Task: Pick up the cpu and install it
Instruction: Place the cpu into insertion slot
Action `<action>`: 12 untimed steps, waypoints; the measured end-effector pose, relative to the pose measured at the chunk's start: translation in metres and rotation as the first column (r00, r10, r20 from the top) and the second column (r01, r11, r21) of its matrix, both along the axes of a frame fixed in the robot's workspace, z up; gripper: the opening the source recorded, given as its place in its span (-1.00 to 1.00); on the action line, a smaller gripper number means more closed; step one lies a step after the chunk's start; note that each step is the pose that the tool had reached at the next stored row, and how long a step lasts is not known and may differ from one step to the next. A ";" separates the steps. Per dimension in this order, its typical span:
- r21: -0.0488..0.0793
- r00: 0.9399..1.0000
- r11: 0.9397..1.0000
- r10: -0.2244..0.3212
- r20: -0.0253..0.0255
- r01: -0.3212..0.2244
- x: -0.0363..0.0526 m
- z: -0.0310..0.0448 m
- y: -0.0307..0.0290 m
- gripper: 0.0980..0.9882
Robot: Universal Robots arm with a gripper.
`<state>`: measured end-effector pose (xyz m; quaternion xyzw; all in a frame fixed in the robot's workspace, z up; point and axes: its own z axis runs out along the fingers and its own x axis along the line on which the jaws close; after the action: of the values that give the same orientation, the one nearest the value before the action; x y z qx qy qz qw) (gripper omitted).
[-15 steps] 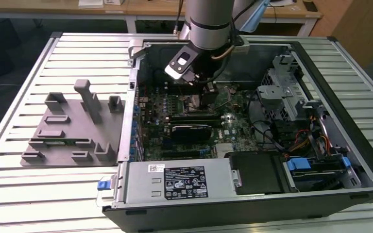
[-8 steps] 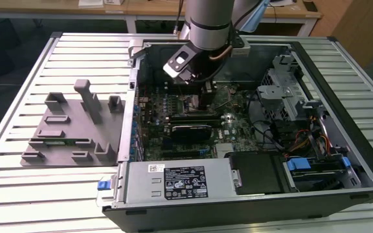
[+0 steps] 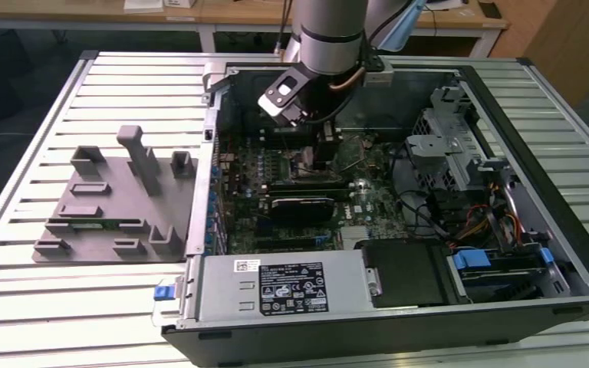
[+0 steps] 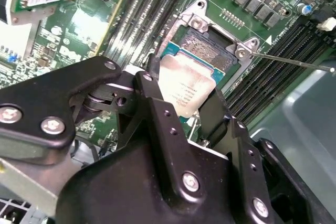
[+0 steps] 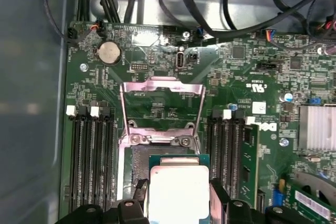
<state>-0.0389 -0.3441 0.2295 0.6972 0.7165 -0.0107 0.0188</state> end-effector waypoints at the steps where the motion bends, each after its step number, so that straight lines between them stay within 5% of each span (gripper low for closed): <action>1: 0.000 1.000 1.000 0.000 0.000 0.000 0.0000 -0.0011 0.0006 0.00; 12: -0.002 1.000 1.000 0.000 0.000 0.000 0.0000 -0.0071 0.0017 0.00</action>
<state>-0.0389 -0.3424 0.2224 0.6972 0.7166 -0.0114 0.0194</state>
